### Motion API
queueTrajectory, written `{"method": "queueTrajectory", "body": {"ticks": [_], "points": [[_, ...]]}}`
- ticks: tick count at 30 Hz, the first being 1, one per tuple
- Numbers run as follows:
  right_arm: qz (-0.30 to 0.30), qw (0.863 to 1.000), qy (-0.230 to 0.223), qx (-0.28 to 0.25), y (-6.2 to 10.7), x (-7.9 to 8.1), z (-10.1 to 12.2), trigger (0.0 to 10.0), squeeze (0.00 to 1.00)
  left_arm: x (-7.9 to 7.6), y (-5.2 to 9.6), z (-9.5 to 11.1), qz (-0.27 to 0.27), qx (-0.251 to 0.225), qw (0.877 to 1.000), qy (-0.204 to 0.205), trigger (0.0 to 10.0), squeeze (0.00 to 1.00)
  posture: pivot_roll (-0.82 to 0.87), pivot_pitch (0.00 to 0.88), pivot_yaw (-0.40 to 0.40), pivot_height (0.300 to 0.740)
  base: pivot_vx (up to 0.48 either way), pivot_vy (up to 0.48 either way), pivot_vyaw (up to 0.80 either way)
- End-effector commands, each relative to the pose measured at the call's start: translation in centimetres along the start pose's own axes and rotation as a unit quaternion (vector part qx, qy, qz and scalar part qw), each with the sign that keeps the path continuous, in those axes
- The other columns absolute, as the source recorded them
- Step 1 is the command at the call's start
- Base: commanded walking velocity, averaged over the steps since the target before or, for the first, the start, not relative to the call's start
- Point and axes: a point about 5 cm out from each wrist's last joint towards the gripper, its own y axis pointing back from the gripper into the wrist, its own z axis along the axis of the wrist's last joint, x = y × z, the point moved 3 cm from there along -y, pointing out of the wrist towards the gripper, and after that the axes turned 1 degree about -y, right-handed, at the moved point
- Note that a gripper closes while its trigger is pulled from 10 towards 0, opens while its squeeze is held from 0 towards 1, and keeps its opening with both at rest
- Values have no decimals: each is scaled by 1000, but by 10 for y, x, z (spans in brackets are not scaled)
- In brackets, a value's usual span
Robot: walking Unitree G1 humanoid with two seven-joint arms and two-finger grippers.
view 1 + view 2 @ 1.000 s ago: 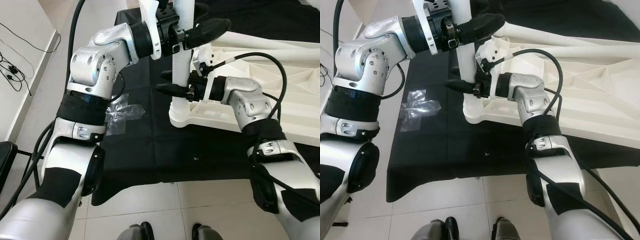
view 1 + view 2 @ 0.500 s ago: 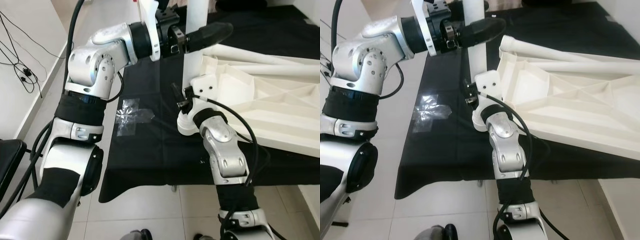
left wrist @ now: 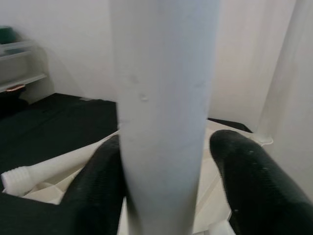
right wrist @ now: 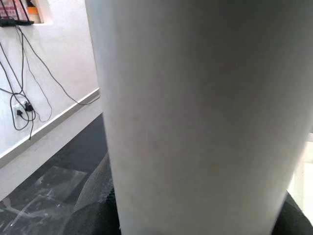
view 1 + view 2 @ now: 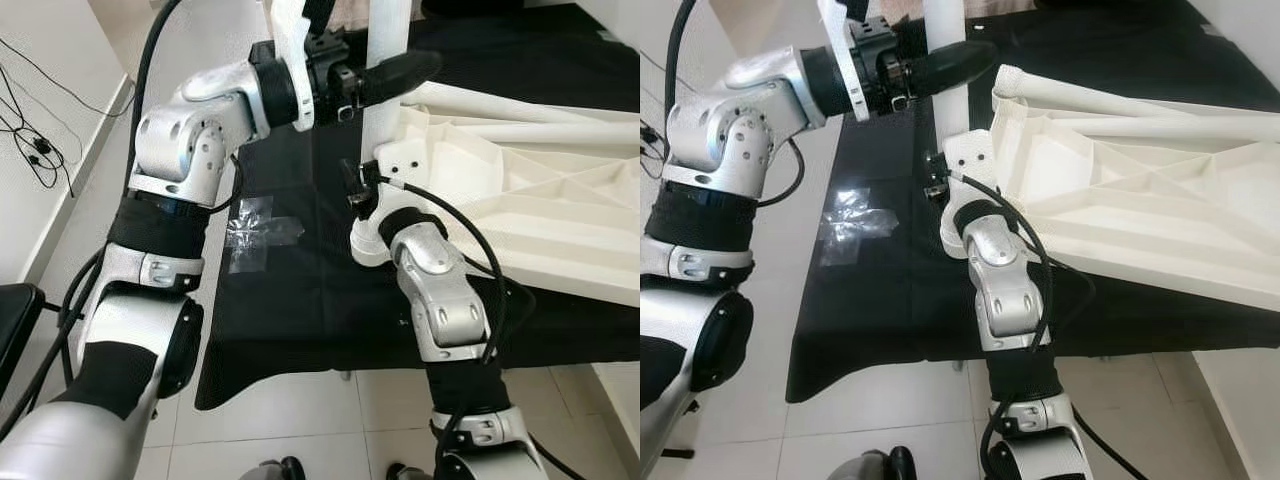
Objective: Building children table
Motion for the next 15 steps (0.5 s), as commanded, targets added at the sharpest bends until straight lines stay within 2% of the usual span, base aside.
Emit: {"method": "queueTrajectory", "body": {"ticks": [1, 6, 7, 8, 9, 12, 13, 14, 15], "points": [[-17, 998, 7, 67, 3, -11, -30, 0, 0, 0, 4, 2, -1, 0, 1000, -6, 0, 0, -32, 204, 70, 740, 0, 0, 0], [-11, 998, 4, 61, 2, -12, -26, 0, 0, 1, 5, 2, 2, 0, 1000, -5, 0, 0, -32, 207, 68, 740, 0, 0, 0], [-7, 999, 2, 54, 0, -13, -23, 4706, 0, 1, 6, 2, 3, 0, 1000, -4, 0, 0, -33, 209, 68, 740, 0, 0, 0], [-7, 999, 2, 54, 0, -13, -23, 4706, 0, 1, 6, 2, 3, 0, 1000, -4, 0, 0, -33, 209, 68, 740, 0, 0, 0], [-5, 999, 6, 41, -3, -16, -18, 10000, 0, 1, 6, 1, 4, 1, 1000, -4, 0, 0, -33, 211, 67, 740, 0, 0, 0], [13, 999, 8, 30, -6, -16, -13, 10000, 0, 1, 6, 1, 4, 1, 1000, -3, 0, 0, -33, 212, 66, 740, 0, 0, 0], [36, 999, 10, 20, -9, -17, -7, 10000, 1000, 1, 6, 0, 3, 2, 1000, -3, 0, 0, -28, 213, 65, 740, 0, 0, 0], [92, 996, 7, 6, -12, -13, 0, 10000, 1000, 0, 6, 0, 2, 3, 1000, -2, 0, 0, -26, 213, 67, 740, 0, 0, 0], [92, 996, 7, 6, -12, -13, 0, 10000, 1000, 0, 6, 0, 2, 3, 1000, -2, 0, 0, -26, 213, 67, 740, 0, 0, 0]]}}
